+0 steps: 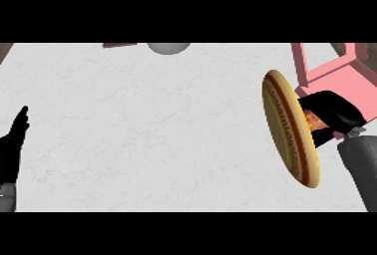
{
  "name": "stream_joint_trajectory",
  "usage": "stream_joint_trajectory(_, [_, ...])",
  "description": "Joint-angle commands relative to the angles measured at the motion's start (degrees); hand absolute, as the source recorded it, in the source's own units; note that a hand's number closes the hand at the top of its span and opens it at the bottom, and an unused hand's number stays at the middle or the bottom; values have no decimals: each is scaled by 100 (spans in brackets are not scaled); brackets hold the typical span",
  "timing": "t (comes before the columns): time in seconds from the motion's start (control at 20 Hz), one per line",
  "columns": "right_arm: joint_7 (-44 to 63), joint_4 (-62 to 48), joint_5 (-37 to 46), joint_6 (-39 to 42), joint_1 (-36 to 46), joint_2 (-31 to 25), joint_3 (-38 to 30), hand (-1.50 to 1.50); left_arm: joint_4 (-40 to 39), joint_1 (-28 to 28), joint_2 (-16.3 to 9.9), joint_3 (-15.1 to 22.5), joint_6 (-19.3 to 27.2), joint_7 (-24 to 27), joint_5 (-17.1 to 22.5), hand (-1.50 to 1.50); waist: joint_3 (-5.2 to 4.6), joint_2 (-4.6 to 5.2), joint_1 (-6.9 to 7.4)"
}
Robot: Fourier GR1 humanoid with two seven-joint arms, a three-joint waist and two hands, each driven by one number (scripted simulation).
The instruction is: Pick the sweet potato from the plate and place it in the cardboard box
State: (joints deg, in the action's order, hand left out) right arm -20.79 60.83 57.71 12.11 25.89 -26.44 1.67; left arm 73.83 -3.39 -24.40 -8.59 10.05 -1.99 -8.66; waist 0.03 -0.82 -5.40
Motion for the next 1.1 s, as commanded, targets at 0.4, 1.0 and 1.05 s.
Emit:
stream_joint_trajectory(0.4, [-1486, -1524, -1689, -1049, -1030, -3098, -3758, 150, 308, 109, 30, -2, -22, -46, 44, 0, 34, 63, 188])
stream_joint_trajectory(1.0, [-2866, -2895, -2334, -36, -365, -3756, -3925, 150, 85, -426, 63, 121, -321, -187, -118, 0, 1, 101, 584])
stream_joint_trajectory(1.05, [-2444, -2798, -2317, 24, 27, -3588, -3778, 150, 267, -441, 120, 188, -277, -263, -146, 0, 1, 104, 639])
